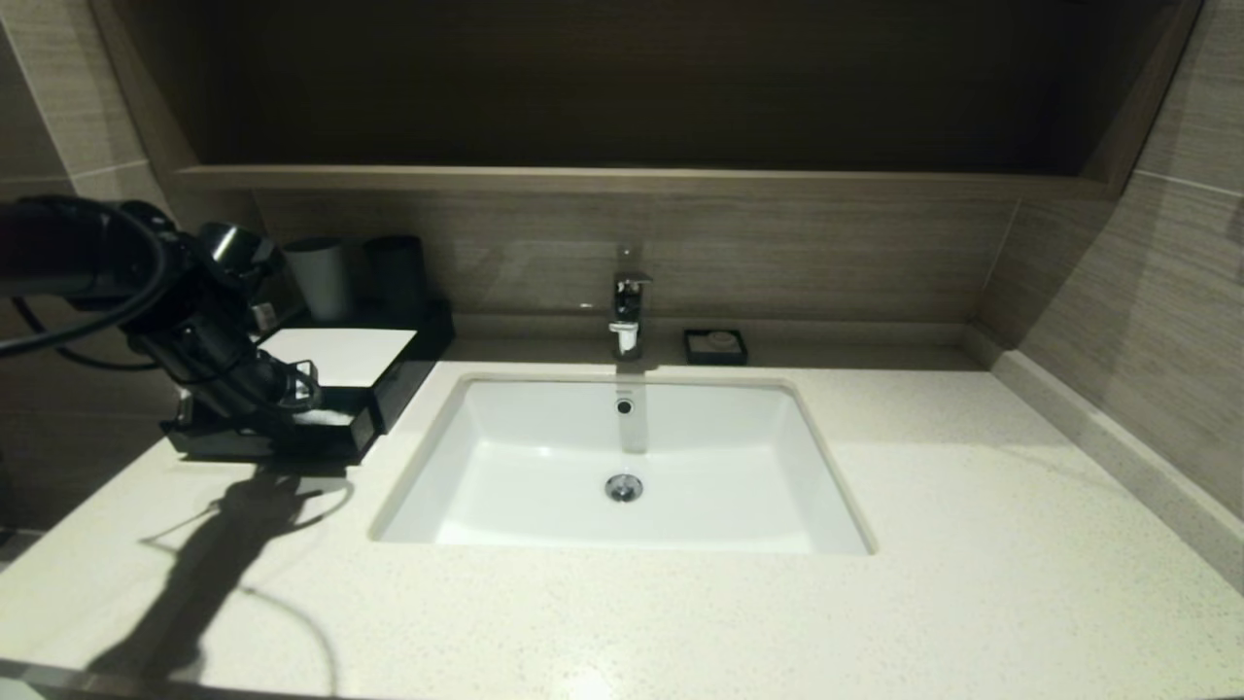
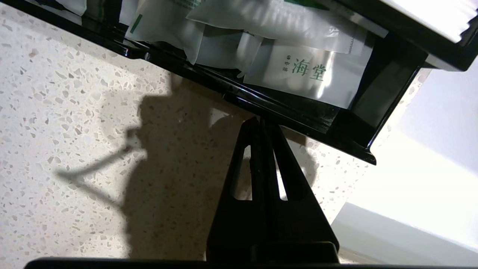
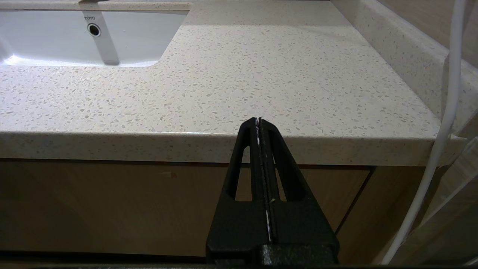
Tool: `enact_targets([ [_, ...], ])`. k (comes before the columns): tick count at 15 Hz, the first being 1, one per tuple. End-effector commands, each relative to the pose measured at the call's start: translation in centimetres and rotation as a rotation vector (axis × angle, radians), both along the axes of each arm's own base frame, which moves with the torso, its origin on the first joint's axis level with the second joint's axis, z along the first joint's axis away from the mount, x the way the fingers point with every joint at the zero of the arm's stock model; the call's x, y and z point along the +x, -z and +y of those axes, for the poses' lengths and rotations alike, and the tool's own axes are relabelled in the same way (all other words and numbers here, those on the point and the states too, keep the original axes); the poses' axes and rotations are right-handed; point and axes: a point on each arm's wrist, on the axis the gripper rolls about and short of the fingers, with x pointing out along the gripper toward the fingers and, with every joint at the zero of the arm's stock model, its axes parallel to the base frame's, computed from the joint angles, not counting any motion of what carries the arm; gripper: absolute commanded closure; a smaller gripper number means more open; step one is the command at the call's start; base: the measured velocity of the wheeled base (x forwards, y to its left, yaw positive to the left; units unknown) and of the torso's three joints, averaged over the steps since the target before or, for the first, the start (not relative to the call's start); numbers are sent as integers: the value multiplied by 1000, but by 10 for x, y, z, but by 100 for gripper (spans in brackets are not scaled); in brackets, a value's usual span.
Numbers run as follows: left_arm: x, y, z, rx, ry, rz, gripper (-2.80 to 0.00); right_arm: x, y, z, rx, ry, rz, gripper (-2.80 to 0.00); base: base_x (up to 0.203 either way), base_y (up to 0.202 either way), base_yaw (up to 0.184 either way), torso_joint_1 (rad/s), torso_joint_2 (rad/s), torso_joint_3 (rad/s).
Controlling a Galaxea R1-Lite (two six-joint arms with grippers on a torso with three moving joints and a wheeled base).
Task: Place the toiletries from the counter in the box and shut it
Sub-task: Close the drawer
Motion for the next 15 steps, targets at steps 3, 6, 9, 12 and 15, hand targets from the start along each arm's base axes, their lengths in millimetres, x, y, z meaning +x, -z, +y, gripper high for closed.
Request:
enact_targets([
  [3, 3, -5, 0, 1, -4, -20, 0, 0, 0, 0, 0, 0, 0, 0, 0, 0, 0, 0, 0, 0],
  [6, 5, -4, 1, 1, -4, -21, 0, 0, 0, 0, 0, 0, 0, 0, 0, 0, 0, 0, 0, 0],
  [9, 7, -4, 1, 2, -4, -28, 0, 0, 0, 0, 0, 0, 0, 0, 0, 0, 0, 0, 0, 0],
  [12, 12, -5, 1, 2, -5, -39, 0, 0, 0, 0, 0, 0, 0, 0, 0, 0, 0, 0, 0, 0],
  [15, 14, -3, 1, 2, -3, -40, 0, 0, 0, 0, 0, 0, 0, 0, 0, 0, 0, 0, 0, 0],
])
